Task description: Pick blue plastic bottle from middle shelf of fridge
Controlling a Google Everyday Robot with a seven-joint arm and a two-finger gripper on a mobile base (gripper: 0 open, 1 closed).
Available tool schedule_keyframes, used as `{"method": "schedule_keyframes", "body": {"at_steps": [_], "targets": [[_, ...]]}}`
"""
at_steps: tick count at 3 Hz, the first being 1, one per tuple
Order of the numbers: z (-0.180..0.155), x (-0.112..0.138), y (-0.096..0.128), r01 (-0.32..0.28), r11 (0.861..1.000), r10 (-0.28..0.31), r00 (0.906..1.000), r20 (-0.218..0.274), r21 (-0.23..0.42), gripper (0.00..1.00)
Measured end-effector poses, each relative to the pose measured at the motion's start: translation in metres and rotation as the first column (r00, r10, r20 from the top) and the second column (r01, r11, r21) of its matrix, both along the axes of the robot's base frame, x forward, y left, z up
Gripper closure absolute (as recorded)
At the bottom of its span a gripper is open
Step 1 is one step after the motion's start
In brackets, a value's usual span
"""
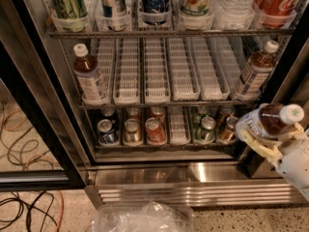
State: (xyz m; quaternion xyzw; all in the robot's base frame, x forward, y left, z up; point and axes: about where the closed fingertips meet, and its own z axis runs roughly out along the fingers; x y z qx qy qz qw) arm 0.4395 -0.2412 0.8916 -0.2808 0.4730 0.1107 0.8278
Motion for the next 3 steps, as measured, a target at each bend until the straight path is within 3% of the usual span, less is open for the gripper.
{"method": "schedule_keyframes", "body": {"at_steps": [1, 2, 3], "targets": [[0.001, -0.025, 0.037, -0.171, 0.984, 0.171, 0.9852, 0.003, -0.048, 1.0], [-0.003, -0.048, 0.068, -0.319, 0.944, 0.317, 0.9479, -0.028, -0.082, 1.0], [-0.003, -0.048, 0.068, -0.319, 0.944, 0.318, 0.9478, -0.028, -0.082, 1.0]]}}
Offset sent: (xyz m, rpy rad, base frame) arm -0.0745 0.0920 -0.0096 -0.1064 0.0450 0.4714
